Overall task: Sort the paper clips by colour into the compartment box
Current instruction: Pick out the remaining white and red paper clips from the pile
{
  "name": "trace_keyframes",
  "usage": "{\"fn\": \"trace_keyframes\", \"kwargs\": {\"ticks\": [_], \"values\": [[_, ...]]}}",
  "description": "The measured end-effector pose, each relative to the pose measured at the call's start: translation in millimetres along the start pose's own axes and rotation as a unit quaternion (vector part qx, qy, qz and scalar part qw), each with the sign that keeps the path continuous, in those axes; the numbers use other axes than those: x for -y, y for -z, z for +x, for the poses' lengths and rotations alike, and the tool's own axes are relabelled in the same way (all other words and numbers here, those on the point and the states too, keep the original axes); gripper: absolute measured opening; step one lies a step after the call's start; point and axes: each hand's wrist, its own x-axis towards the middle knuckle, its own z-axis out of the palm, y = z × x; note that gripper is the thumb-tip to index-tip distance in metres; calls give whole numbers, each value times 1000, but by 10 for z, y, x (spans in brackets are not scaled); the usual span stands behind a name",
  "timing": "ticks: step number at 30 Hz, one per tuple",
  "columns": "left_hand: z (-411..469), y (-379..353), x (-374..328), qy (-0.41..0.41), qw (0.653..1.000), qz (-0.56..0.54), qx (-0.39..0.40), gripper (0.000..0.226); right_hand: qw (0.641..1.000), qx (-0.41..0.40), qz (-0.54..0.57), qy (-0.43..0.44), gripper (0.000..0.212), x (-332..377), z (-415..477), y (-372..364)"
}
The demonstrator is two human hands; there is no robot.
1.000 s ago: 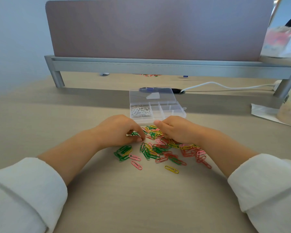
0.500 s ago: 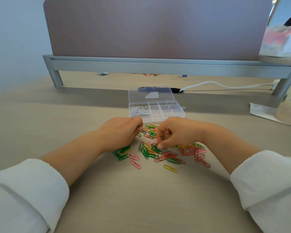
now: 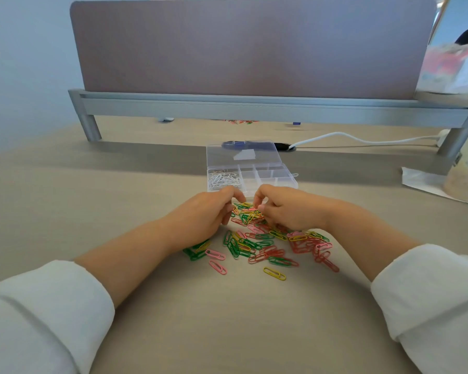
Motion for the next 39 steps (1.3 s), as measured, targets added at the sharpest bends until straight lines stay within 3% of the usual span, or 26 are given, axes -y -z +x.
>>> {"fn": "trace_keyframes", "kwargs": {"ticks": [3,7,12,19,23,27,32,37,39], "values": [[-6,19,-15,-9,1000,14,3,33,999,-17,34,3,20,-21,21,-7],[-11,34,-49,31,999,19,6,17,998,-28,59,4,22,-43,41,2],[1,18,-64,24,988,151,-13,26,999,-33,35,20,22,-59,36,17],[-12,15,-22,-21,992,120,-35,20,997,-52,43,20,26,-60,17,30],[0,33,-43,-15,991,131,-17,22,996,-70,33,35,50,3,1,35],[7,24,-57,-8,985,171,17,24,997,-72,27,-9,61,27,-5,20],[4,14,-49,-18,983,178,35,25,997,-58,-41,-19,48,-18,15,27],[4,33,-54,-6,984,175,23,32,995,-48,-86,2,17,12,-42,88],[6,45,-55,-5,984,177,33,31,994,-35,-102,-2,18,24,-50,83]]}}
